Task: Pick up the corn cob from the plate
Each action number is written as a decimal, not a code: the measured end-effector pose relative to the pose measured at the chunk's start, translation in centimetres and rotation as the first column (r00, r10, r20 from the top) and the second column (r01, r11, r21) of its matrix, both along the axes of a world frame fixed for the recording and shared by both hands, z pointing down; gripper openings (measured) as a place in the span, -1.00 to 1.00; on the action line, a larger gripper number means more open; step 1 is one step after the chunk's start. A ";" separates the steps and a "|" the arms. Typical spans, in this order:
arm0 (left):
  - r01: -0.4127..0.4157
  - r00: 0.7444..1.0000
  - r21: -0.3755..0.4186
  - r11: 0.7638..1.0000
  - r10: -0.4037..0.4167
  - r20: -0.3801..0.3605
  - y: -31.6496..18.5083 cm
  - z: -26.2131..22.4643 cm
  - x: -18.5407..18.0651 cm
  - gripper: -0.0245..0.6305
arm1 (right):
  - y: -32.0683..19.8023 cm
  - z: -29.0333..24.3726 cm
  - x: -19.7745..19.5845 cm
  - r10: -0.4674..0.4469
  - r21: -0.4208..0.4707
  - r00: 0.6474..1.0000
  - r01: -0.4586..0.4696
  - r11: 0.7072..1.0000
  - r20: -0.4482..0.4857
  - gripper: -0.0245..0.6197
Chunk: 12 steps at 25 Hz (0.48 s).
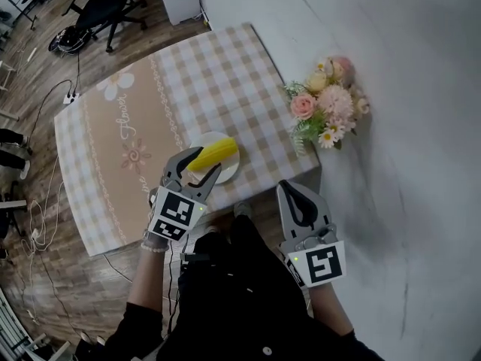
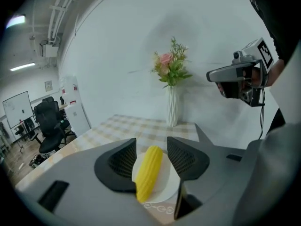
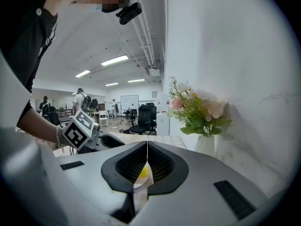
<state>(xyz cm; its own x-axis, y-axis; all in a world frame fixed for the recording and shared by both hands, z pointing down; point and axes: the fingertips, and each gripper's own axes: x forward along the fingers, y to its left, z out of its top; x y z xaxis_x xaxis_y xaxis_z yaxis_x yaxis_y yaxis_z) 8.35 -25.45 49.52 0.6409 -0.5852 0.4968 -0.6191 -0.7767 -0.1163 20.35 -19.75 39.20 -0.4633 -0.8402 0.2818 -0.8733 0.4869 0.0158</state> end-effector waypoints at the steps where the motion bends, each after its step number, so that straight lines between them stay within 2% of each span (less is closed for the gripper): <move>1: 0.003 1.000 -0.021 1.000 -0.003 0.011 -0.1 0.9 0.0 -0.31 | 0.1 0.1 0.3 0.007 -0.003 1.000 -0.007 1.000 -0.001 -0.80; 4: 0.003 0.999 -0.080 0.997 0.001 0.044 -0.3 3.6 0.2 -0.23 | 0.1 0.2 1.2 0.025 -0.012 1.000 -0.025 1.000 -0.006 -0.80; 12: -0.037 0.990 -0.148 0.988 0.056 0.128 -1.2 7.9 1.4 -0.09 | 0.2 0.8 2.2 0.043 -0.032 0.999 -0.044 0.999 -0.012 -0.80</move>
